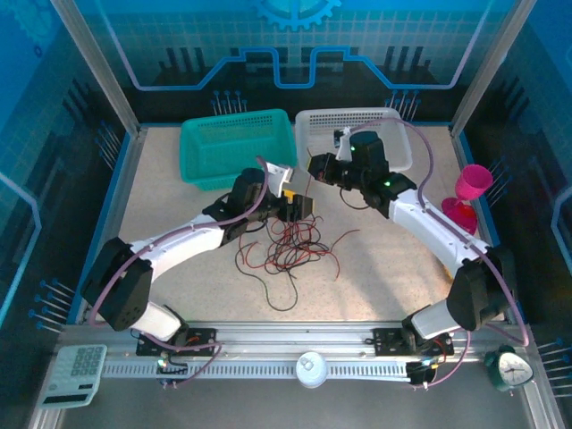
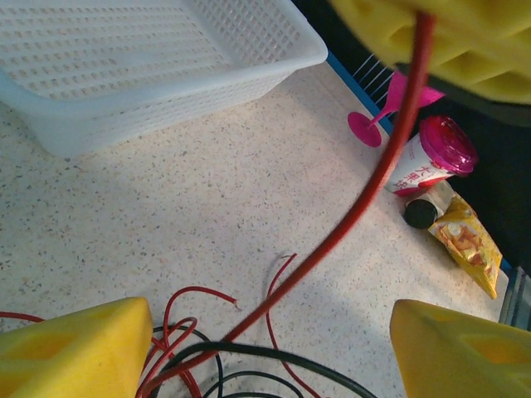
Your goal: Untangle the cables
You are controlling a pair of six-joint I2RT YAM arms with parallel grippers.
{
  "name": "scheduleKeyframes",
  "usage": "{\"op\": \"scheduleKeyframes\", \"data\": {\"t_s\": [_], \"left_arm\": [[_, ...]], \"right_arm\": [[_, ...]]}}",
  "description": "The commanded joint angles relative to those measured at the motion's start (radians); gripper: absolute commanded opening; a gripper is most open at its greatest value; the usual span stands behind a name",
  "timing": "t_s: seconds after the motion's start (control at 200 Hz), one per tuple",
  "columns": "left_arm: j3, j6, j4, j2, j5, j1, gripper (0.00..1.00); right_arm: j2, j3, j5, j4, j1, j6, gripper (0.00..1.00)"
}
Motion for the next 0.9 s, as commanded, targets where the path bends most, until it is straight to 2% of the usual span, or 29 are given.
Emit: {"op": "scheduleKeyframes", "data": {"t_s": [0.0, 0.43, 0.47, 0.535, 0.665, 0.78, 0.895], "left_arm": [[-0.013, 0.004, 0.084, -0.015, -0.010, -0.006, 0.75], [0.003, 0.005, 0.106, -0.052, -0.001, -0.006, 0.51], [0.002, 0.005, 0.110, -0.061, -0.003, -0.007, 0.52], [0.004, 0.008, 0.110, -0.082, -0.012, -0.005, 0.59], [0.016, 0.032, 0.090, -0.122, -0.035, -0.007, 0.62], [0.017, 0.047, 0.084, -0.164, -0.073, -0.003, 0.70], [0.020, 0.061, 0.076, -0.204, -0.103, 0.003, 0.74]], "right_arm": [[-0.033, 0.070, -0.014, -0.034, 0.035, -0.014, 0.00], [-0.017, 0.152, -0.004, -0.066, 0.061, -0.031, 0.00], [-0.017, 0.166, -0.004, -0.075, 0.062, -0.037, 0.00], [-0.017, 0.188, -0.002, -0.093, 0.063, -0.049, 0.00], [-0.021, 0.224, 0.012, -0.126, 0.067, -0.075, 0.00], [-0.021, 0.244, 0.023, -0.143, 0.067, -0.090, 0.00], [-0.023, 0.256, 0.022, -0.151, 0.067, -0.096, 0.00]]}}
